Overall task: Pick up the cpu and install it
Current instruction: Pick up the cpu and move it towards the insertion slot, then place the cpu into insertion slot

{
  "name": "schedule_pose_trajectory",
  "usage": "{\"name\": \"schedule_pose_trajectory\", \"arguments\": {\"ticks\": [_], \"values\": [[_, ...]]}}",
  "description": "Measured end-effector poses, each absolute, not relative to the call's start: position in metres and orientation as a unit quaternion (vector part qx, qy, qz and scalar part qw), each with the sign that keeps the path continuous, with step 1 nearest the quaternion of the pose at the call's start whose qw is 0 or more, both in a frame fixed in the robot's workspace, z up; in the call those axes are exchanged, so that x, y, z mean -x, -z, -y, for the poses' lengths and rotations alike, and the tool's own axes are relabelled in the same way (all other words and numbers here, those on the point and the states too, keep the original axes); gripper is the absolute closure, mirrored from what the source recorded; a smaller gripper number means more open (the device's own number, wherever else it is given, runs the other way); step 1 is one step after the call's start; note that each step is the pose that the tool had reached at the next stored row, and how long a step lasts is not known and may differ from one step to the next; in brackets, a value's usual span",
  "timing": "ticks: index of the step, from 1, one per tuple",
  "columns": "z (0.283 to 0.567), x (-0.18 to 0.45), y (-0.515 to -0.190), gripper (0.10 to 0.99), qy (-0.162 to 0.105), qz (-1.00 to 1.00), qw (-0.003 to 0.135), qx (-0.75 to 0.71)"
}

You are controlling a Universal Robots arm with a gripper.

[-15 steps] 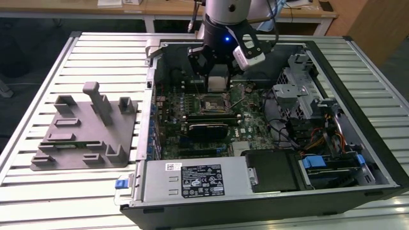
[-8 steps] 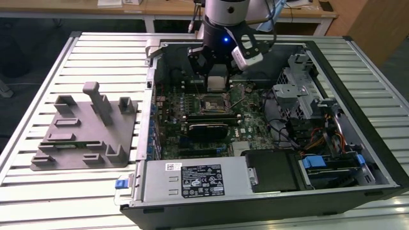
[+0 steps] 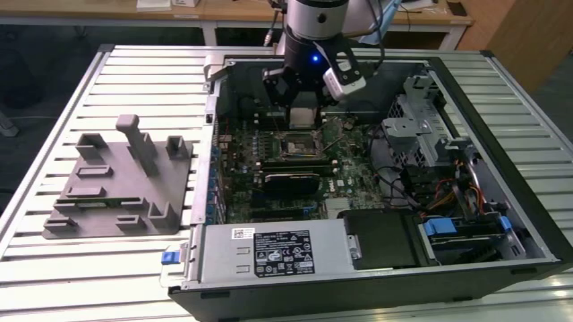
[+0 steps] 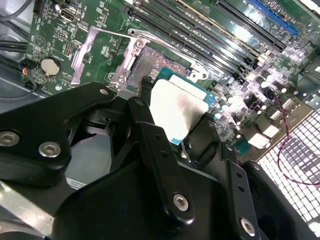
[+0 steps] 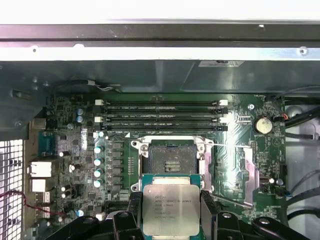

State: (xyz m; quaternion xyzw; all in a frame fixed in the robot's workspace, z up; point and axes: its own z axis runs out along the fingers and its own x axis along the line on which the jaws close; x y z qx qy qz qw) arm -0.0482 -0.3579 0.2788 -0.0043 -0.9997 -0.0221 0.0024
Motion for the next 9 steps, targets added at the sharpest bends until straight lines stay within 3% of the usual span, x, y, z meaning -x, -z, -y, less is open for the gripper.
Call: {"name": "schedule_pose_trajectory", "arguments": {"ticks": [9], "values": [[0.3574,0.0481,-0.2776,0.541,0.022,1.000,0.004,0.004]]}}
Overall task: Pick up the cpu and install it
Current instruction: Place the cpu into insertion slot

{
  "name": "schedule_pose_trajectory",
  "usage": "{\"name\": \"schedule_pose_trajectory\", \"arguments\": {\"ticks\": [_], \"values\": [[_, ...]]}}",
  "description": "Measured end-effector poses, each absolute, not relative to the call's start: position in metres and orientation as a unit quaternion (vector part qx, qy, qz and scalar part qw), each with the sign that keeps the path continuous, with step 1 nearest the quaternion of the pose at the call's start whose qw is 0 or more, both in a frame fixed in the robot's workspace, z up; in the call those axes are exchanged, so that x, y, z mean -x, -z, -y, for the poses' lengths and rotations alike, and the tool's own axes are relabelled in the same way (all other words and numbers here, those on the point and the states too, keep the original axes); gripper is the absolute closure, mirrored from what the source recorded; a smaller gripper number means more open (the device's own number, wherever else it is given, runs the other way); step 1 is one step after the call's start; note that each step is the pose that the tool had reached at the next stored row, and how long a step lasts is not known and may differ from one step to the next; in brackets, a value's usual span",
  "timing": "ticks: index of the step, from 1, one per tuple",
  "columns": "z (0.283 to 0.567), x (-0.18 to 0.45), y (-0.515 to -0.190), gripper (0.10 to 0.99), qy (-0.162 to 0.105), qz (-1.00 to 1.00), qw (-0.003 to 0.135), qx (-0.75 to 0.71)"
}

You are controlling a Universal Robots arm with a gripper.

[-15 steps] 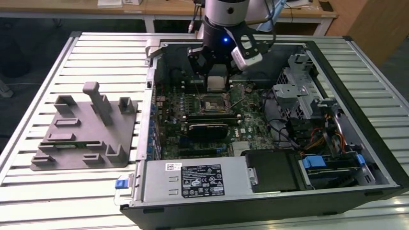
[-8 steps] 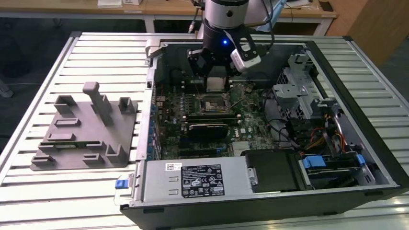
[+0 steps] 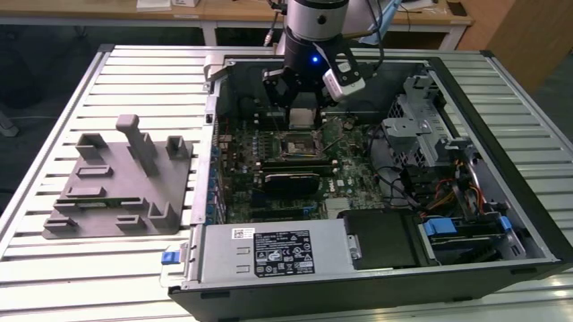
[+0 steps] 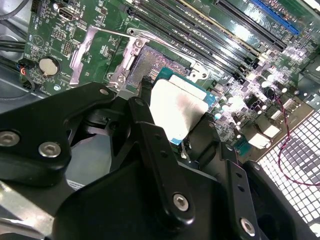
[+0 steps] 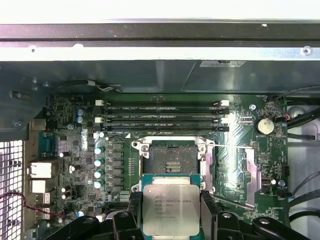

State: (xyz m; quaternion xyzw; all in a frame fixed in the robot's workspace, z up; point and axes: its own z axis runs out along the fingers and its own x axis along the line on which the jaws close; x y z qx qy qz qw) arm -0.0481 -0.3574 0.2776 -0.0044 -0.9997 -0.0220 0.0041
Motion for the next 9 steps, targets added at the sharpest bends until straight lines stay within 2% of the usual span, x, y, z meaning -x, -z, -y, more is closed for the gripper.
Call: {"name": "schedule_pose_trajectory", "arguments": {"ticks": [9], "values": [[0.3574,0.0481,-0.2776,0.541,0.022,1.000,0.004,0.006]]}}
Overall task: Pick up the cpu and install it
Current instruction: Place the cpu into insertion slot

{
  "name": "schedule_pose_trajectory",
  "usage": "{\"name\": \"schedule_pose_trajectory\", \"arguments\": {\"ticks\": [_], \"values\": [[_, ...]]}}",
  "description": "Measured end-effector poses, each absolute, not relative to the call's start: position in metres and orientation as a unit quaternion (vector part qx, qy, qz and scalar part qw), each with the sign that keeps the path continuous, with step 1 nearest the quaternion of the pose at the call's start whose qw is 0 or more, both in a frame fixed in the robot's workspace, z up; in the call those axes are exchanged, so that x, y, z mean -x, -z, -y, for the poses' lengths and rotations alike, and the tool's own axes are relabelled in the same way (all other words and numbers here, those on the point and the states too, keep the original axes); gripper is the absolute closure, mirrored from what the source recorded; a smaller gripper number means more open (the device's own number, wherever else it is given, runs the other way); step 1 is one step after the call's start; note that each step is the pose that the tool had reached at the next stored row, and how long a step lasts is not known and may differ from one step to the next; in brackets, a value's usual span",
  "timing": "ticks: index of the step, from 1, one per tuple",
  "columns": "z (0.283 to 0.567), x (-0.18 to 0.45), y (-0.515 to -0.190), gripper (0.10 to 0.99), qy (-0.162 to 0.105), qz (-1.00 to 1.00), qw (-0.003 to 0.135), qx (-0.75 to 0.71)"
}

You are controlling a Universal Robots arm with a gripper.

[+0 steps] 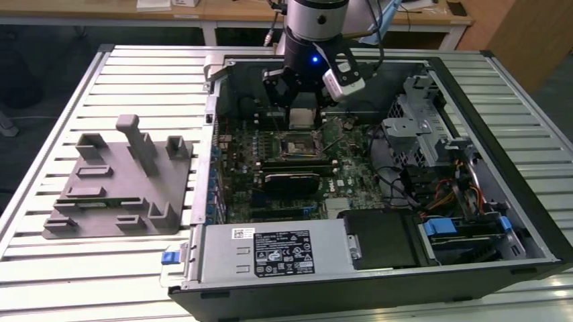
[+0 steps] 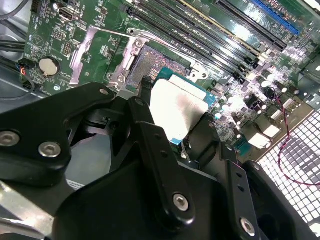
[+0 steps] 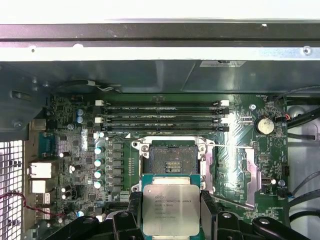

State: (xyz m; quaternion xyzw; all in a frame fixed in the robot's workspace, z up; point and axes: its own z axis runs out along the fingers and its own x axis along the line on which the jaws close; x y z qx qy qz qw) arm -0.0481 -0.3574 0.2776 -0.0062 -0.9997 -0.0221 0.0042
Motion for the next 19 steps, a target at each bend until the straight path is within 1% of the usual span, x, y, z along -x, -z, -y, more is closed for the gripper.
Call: {"name": "schedule_pose_trajectory", "arguments": {"ticks": [19], "values": [[0.3574,0.0481,-0.2774,0.541,0.022,0.990,0.001,0.142]]}}
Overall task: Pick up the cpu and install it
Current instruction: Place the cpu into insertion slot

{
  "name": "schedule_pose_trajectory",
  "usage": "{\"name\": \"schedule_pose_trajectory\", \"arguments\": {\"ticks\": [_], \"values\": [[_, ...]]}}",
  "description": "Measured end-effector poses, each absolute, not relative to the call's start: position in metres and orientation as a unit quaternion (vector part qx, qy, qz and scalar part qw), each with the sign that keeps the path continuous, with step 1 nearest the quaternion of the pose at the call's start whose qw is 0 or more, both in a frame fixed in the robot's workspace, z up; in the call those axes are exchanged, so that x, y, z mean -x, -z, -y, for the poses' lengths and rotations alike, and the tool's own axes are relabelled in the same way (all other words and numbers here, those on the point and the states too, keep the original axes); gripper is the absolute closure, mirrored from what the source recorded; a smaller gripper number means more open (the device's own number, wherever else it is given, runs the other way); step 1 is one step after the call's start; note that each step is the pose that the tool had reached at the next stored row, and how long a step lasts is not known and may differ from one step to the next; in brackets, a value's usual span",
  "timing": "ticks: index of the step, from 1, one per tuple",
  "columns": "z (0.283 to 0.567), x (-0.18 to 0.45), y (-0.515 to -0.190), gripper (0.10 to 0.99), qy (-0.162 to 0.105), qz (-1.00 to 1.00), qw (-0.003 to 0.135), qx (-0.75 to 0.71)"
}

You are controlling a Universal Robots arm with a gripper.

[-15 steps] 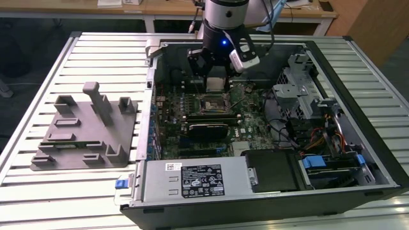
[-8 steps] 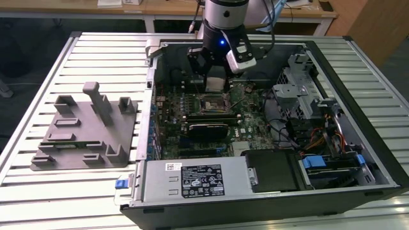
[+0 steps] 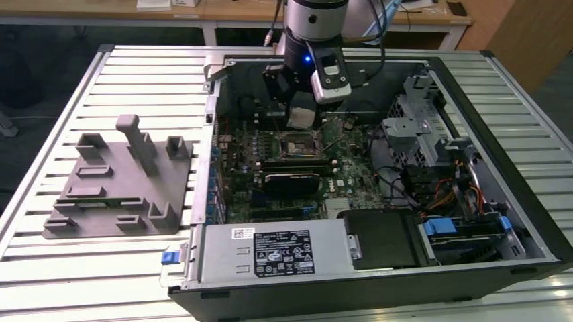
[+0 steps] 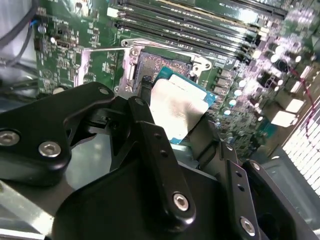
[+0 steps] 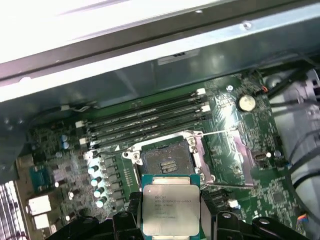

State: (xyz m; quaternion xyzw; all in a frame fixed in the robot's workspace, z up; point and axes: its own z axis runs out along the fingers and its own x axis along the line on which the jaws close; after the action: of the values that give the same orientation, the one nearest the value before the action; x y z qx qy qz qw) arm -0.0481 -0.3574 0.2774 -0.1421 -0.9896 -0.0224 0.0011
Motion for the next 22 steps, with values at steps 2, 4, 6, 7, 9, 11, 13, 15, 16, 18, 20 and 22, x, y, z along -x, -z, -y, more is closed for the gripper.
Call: {"name": "schedule_pose_trajectory", "arguments": {"ticks": [2,4,6,7,9,11,13,15,16,18,20,22], "values": [[0.3574,0.0481,-0.2773,0.541,0.022,0.987,0.001,0.158],[0.3574,0.0481,-0.2773,0.541,0.022,0.984,0.000,0.174],[0.3574,0.0481,-0.2773,0.541,0.022,0.982,0.000,0.190],[0.3574,0.0481,-0.2773,0.541,0.022,0.980,0.000,0.198],[0.3574,0.0481,-0.2773,0.541,0.022,0.977,-0.001,0.213],[0.3574,0.0481,-0.2773,0.541,0.022,0.973,-0.001,0.228],[0.3574,0.0481,-0.2773,0.541,0.022,0.970,-0.001,0.244],[0.3574,0.0481,-0.2772,0.541,0.022,0.966,-0.002,0.259],[0.3574,0.0481,-0.2773,0.541,0.022,0.964,-0.002,0.266],[0.3574,0.0481,-0.2773,0.541,0.022,0.960,-0.002,0.281],[0.3574,0.0481,-0.2772,0.541,0.022,0.955,-0.002,0.296],[0.3574,0.0481,-0.2772,0.541,0.022,0.950,-0.003,0.312]]}}
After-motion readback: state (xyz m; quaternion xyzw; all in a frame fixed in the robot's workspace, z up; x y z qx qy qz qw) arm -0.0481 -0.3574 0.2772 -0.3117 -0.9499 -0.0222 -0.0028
